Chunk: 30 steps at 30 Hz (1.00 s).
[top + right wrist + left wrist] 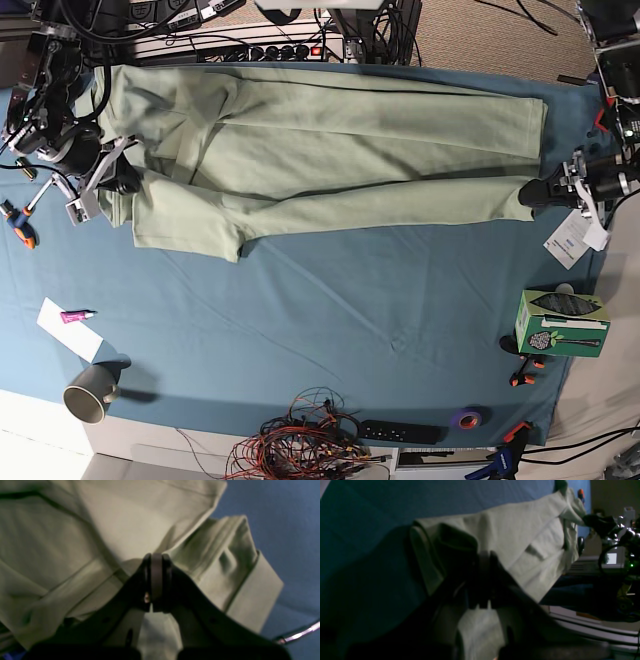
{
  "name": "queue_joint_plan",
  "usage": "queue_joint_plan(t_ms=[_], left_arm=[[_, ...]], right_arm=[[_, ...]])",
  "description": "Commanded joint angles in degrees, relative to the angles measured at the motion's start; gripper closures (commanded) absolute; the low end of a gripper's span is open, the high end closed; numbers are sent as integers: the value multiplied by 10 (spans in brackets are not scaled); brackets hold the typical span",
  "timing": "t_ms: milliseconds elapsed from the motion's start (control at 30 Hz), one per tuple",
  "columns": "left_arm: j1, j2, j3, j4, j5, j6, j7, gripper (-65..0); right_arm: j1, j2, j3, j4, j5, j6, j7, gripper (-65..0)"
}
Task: Fold the T-shirt properly
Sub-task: 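Lift the hem with both grippers and fold it over onto the folded side, then lower the folded hem onto the shirt and smooth it with both grippers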
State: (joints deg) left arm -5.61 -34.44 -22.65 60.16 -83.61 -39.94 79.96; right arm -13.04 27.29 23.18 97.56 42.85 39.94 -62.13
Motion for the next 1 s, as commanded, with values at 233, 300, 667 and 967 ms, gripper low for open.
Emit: queue_joint_plan(t_ms=[233,300,667,967], left_arm=[[-8,-35,-3,9,-14,-1,0,0],[-7,-37,-3,9,-14,-1,0,0],[6,-37,-3,9,-14,-1,0,0],[9,-37,-3,9,-14,-1,0,0]], right_arm=[[5,42,25,11,2,1,5,0],[3,43,28,11,2,1,-1,0],[-1,43,28,11,42,1,-60,0],[-40,43,28,11,54,1,-61,0]])
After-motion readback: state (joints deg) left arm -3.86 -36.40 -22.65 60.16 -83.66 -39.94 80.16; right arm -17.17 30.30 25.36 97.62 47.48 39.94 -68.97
